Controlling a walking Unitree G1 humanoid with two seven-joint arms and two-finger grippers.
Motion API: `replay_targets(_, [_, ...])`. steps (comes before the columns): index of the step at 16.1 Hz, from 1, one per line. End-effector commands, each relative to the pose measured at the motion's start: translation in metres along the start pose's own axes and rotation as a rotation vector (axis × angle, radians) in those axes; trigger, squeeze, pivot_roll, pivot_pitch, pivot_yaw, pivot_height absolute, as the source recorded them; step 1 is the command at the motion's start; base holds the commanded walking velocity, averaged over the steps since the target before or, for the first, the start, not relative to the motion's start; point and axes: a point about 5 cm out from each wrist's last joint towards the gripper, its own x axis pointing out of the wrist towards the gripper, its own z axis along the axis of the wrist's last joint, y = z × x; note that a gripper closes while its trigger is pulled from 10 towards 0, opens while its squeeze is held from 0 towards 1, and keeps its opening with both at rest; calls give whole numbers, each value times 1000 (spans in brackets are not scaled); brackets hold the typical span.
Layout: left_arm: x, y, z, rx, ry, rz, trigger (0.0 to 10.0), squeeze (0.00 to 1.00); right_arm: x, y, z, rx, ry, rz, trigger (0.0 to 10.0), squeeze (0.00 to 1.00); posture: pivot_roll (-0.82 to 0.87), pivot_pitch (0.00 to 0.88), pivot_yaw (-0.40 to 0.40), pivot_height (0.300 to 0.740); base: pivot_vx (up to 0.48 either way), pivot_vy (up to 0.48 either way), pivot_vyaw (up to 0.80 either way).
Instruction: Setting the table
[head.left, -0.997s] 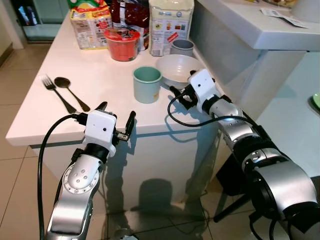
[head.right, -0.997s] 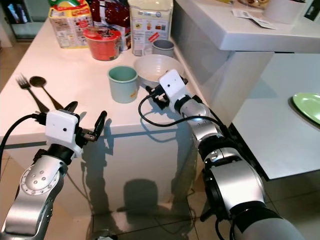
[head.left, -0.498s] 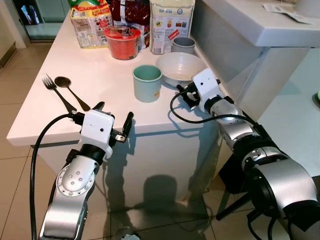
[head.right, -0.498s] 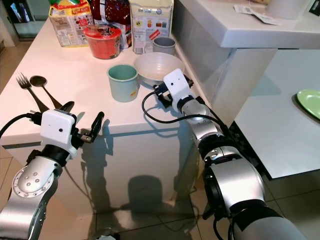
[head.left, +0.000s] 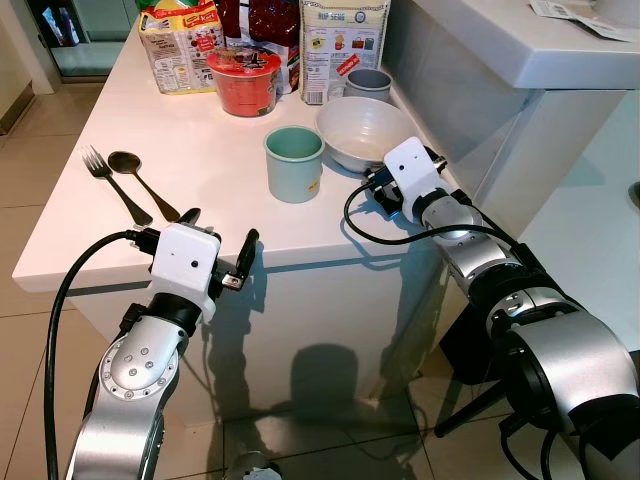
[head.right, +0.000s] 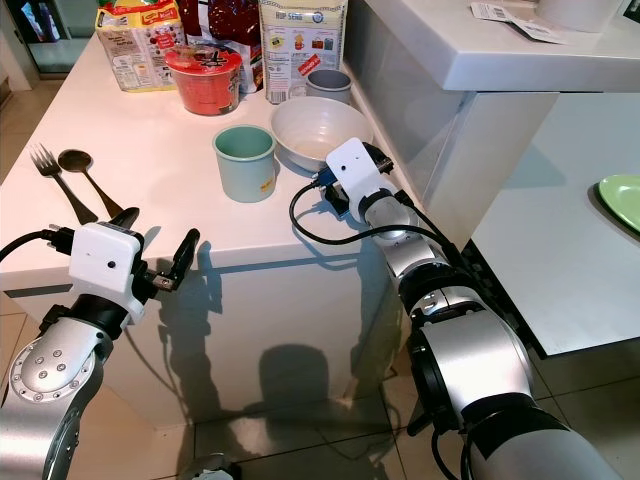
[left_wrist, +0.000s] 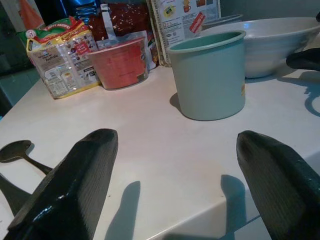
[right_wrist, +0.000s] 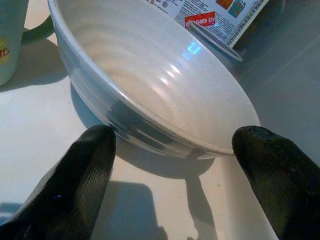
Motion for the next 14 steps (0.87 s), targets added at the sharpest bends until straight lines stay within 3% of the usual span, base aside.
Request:
replay_targets(1, [-1,-1,5,6,-16,-7,10000,0,1,-5,0,-17,19,-17,5765,0,372,59,-38,740,0,0,0])
replay_targets(2, [-1,-2,5,5,-15,-8,10000,0,1,-7,0,-11,18,-29,1686,0,369,57,-40,740,0,0,0])
replay_targets(3, [0,-3,5,4,-15,-8,10000,0,1,-9,2,-3,16,-33,0,0,366,52,-42,740,0,0,0])
replay_targets(14, [5,-3,5,-5,-23,-3,10000,0,2,-14,4,19,12,-45,0,0,356,43,-55,740,0,0,0])
